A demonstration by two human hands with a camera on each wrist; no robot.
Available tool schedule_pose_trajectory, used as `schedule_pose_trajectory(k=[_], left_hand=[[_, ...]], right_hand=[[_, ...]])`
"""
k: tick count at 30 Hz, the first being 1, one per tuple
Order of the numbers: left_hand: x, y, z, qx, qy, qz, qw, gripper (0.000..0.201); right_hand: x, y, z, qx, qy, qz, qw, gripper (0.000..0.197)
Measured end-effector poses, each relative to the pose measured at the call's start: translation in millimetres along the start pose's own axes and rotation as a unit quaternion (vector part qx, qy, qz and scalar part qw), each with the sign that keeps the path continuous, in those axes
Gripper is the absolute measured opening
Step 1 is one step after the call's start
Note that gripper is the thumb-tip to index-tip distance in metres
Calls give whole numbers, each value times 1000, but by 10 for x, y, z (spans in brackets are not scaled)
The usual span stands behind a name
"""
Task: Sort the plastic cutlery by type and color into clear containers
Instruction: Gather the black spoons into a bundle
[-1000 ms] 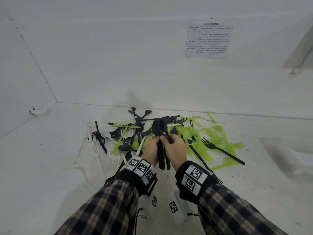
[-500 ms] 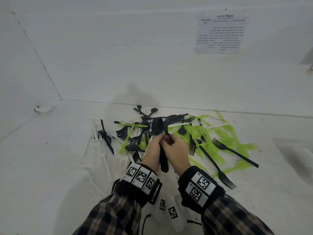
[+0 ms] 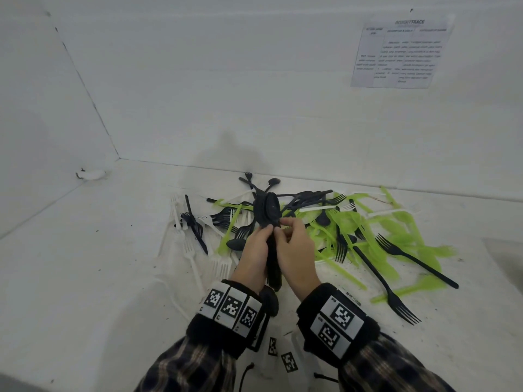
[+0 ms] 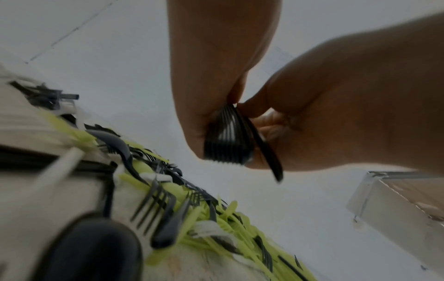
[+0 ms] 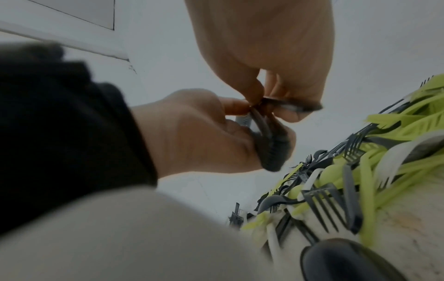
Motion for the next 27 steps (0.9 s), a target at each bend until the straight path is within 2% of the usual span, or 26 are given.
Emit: schedule_pose_trajectory(k=[2, 6, 9, 11, 13, 15, 17, 20, 27], left_hand=[[38, 4, -87, 9, 0, -8, 1000, 31], [113, 44, -268, 31, 4, 0, 1000, 33], [141, 67, -399, 31, 22, 15, 999, 30], [167, 92, -487, 35, 37, 17, 999, 28], [204, 107, -596, 55, 45, 16, 997, 24], [240, 118, -717, 87, 50, 17, 995, 22], [261, 130, -807, 98, 61, 9, 993, 22], [286, 175, -908, 111, 65, -6, 992, 23], [313, 203, -1048, 137, 48, -8, 989, 12]], right_hand=[[-43, 22, 75, -15, 20, -29, 999, 14], [-128, 57, 221, -31, 82, -76, 993, 19], [-187, 81, 289, -49, 54, -59, 996, 7], [-197, 89, 373, -107, 33, -38, 993, 5], [-174, 75, 445, -166, 0, 9, 986, 11], [-95, -2, 469, -177, 84, 0, 981, 19], [19, -74, 514, -198, 216, -43, 955, 29], [193, -83, 638, -277, 352, -90, 889, 36], [167, -86, 748, -270, 536, -197, 775, 34]])
Point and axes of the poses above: each hand's wrist, its own y-axis away from the middle knuckle, its own z-axis out of the palm, x = y × z, the point moved 5 cm from there along -y, towards the middle knuckle, and after that the axes turned 5 degrees about x, right-handed, at the moved point
